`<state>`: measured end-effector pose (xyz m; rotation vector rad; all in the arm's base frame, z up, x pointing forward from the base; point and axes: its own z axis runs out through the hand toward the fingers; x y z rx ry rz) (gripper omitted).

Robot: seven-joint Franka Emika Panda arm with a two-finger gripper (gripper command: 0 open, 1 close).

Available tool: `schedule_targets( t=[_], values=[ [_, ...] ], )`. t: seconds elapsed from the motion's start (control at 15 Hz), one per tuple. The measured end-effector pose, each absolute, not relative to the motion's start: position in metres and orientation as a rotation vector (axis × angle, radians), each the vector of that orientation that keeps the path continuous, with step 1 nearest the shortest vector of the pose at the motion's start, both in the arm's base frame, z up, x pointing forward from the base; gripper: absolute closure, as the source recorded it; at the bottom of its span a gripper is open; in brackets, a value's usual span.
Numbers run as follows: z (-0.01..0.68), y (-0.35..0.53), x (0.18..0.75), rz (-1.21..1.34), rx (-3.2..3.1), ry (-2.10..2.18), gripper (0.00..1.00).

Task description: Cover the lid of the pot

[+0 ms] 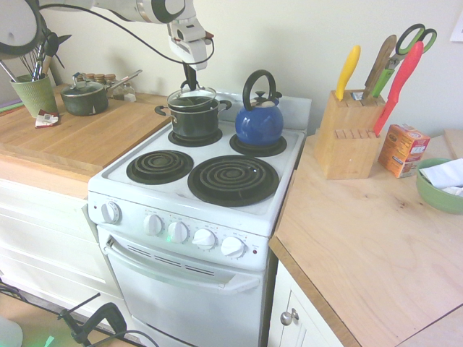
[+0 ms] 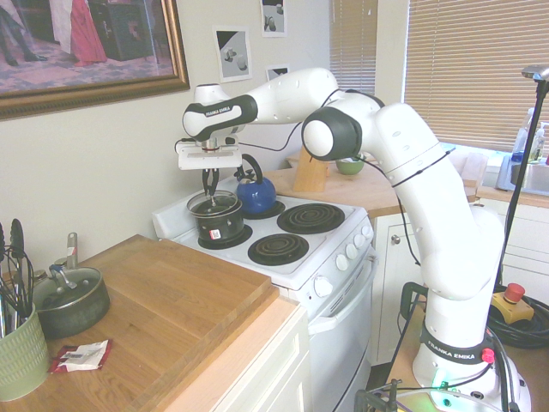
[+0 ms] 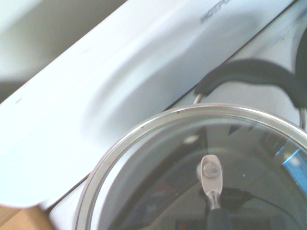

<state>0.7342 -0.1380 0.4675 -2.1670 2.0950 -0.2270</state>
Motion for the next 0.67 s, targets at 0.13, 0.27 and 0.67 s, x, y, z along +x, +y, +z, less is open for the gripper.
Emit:
schedule_targets(
  t=[0.13,0.27,0.67],
  values=[
    [0.463,-0.143,0.740,-0.229,-2.165,2.102,1.00],
    [0.464,-0.144,0.743,-0.226,-2.163,2.103,1.00],
    [0.460,-0.143,0.747,-0.216,-2.171,2.101,1.00]
  ],
)
